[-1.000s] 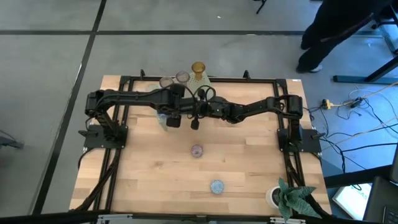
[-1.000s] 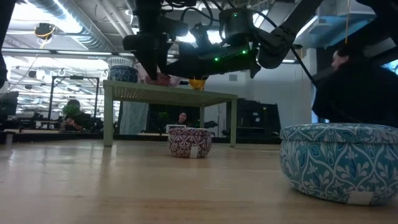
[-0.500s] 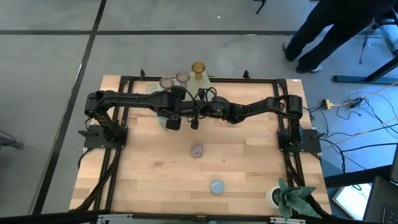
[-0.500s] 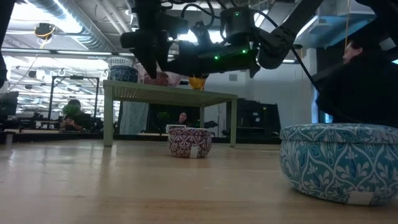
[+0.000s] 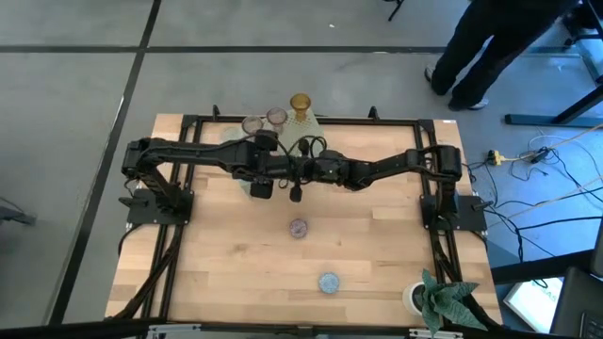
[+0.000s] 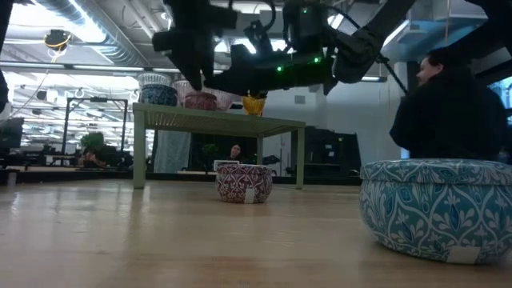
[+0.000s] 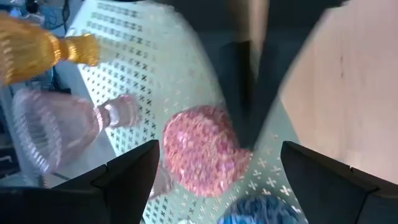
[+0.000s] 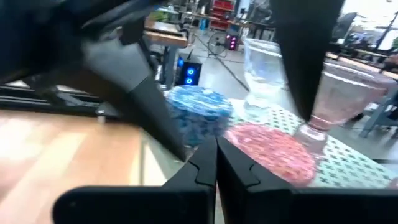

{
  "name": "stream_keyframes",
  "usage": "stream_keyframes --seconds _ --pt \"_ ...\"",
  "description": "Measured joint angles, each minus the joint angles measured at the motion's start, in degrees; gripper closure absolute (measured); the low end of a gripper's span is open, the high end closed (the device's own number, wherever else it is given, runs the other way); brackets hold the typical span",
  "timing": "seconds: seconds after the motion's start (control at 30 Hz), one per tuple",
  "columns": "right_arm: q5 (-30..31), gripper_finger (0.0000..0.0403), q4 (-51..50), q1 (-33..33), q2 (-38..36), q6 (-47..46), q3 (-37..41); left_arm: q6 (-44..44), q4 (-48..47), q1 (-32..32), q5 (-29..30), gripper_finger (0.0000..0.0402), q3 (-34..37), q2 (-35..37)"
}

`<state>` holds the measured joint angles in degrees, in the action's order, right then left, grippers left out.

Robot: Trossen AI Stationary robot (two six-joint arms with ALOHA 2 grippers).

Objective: Pick & Place candle stick holders
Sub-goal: Put the red scented candle on the shelf aligned with the other scented candles

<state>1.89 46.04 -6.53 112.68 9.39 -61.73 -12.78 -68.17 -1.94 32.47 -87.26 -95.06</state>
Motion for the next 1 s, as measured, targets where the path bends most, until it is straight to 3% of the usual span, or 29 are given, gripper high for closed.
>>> stream_keyframes --seconds 0.17,0.47,0.67,0.83,1.0 --pt "0.0 0.0397 -6.99 1.94 -5.34 0.04 0.02 7.12 0.29 1.61 -0.46 0.0068 0.0 4.78" --pt "0.0 0.0388 -31.79 6.54 -21.64 1.59 0.0 21.29 0.45 7.19 -6.18 0.0068 0.0 13.85" --pt "0.02 0.0387 -51.26 9.8 -32.98 2.21 0.0 30.27 1.93 16.73 2.11 0.0068 4.02 18.37" --pt "1.53 0.0387 -63.99 12.43 -42.5 -3.84 0.0 37.86 12.5 25.54 5.09 0.0068 13.15 19.76" --pt "1.52 0.0386 -71.5 14.57 -49.01 -5.31 0.67 35.76 29.61 31.91 4.86 0.0068 23.04 18.73"
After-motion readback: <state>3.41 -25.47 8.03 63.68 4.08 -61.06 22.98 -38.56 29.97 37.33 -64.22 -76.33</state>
